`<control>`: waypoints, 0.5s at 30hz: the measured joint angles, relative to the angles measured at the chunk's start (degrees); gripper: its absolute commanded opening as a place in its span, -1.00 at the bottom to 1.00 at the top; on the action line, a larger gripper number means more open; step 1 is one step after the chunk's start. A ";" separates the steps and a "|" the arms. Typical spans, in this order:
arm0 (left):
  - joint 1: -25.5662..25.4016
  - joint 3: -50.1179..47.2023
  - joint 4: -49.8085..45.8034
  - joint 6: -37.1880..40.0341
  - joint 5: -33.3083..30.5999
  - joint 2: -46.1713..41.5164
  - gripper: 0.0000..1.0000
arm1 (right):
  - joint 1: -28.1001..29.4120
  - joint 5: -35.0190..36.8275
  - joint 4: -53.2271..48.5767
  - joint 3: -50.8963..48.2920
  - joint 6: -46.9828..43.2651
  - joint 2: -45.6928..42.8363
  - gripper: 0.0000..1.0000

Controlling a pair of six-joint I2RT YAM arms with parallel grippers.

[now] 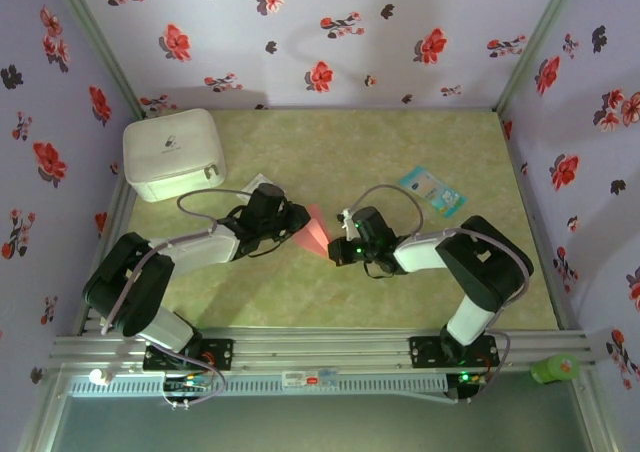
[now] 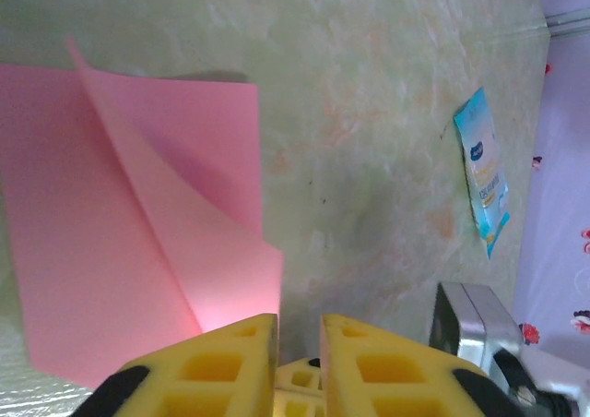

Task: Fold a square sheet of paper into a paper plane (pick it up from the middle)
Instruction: Fourth fold the wing at the center of the table.

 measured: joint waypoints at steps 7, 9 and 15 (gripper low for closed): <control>0.11 0.00 1.16 0.66 1.14 1.84 -0.77 | -2.21 -4.66 0.48 0.52 5.11 1.31 -0.92; 0.24 0.00 1.33 0.66 1.22 2.27 -0.79 | -2.71 -5.64 1.05 0.50 6.69 1.62 -0.92; 0.63 0.00 2.27 0.85 2.05 3.21 -0.84 | -3.52 -7.23 4.87 -0.94 11.10 2.14 -0.93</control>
